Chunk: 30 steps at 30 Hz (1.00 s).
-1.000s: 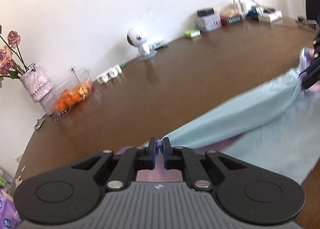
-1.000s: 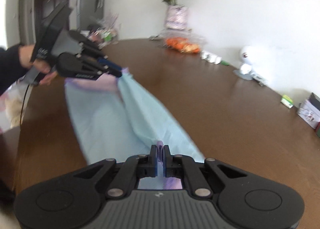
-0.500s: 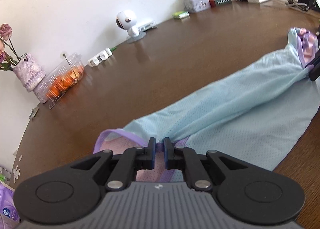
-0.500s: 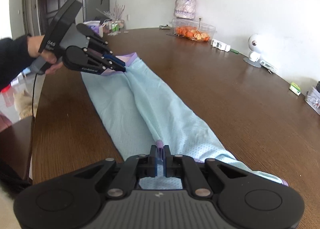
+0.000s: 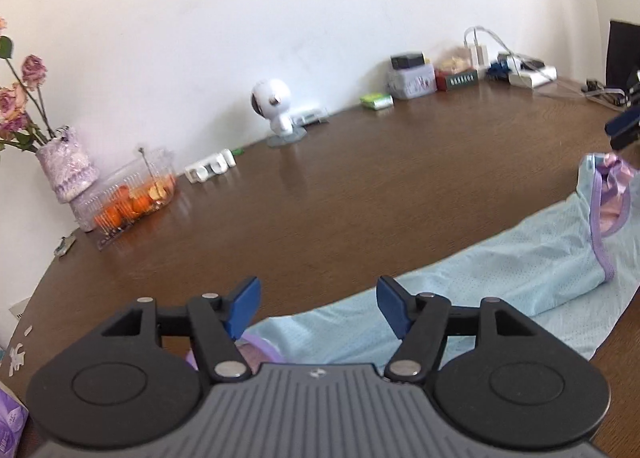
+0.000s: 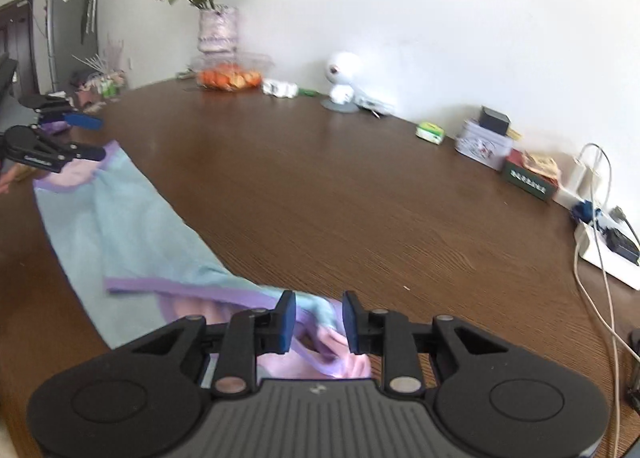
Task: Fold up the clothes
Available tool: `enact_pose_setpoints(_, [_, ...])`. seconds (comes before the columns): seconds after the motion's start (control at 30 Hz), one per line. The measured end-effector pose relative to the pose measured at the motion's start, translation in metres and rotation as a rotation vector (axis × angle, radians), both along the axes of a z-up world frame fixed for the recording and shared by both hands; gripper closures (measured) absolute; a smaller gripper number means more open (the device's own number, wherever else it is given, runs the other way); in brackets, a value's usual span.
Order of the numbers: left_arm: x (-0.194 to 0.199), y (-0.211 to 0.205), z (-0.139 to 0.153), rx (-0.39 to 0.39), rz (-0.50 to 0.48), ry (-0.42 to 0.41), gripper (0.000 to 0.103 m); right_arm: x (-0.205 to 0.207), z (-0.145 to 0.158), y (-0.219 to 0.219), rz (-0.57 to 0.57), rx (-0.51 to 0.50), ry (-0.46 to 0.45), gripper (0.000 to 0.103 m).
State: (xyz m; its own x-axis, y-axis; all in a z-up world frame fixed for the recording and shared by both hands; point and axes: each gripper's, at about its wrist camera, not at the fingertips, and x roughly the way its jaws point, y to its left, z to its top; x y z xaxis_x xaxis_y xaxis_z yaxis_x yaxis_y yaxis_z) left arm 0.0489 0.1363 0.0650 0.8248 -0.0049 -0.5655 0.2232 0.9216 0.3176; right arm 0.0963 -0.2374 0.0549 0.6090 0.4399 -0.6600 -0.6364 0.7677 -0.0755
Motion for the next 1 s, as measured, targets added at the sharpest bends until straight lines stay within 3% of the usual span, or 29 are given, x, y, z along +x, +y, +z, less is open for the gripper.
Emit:
enact_pose_setpoints(0.23, [0.009,-0.044,0.02,0.006,-0.042,-0.028,0.037,0.032,-0.028,0.007,-0.039,-0.014,0.108,0.079])
enact_pose_setpoints(0.27, [0.007,-0.049,0.023,0.016,-0.037,-0.031,0.036,0.03,-0.029,0.008,-0.035,-0.018,0.1,0.081])
enact_pose_setpoints(0.3, [0.005,-0.052,0.026,0.026,-0.03,-0.034,0.03,0.028,-0.03,0.01,-0.03,-0.021,0.09,0.099])
enact_pose_setpoints(0.37, [0.004,-0.05,0.024,0.022,0.007,-0.021,0.022,0.02,-0.025,0.007,-0.04,-0.026,0.062,0.101])
enact_pose_setpoints(0.57, [0.015,-0.016,-0.013,-0.041,0.177,0.13,0.023,-0.028,0.014,-0.018,-0.065,0.022,-0.065,0.101])
enact_pose_setpoints(0.73, [0.017,0.01,-0.019,-0.103,0.299,0.157,0.024,-0.06,-0.018,-0.003,0.055,-0.111,0.015,0.101])
enact_pose_setpoints(0.87, [0.014,0.028,-0.015,-0.148,0.385,0.164,0.024,-0.074,-0.007,0.0,0.037,-0.107,-0.031,0.094])
enact_pose_setpoints(0.97, [0.015,0.04,-0.015,-0.199,0.419,0.178,0.024,-0.077,0.015,0.018,0.078,0.025,-0.095,0.076])
enact_pose_setpoints(1.0, [0.016,0.043,-0.016,-0.23,0.417,0.185,0.024,-0.076,0.017,0.03,0.108,0.064,-0.099,0.075])
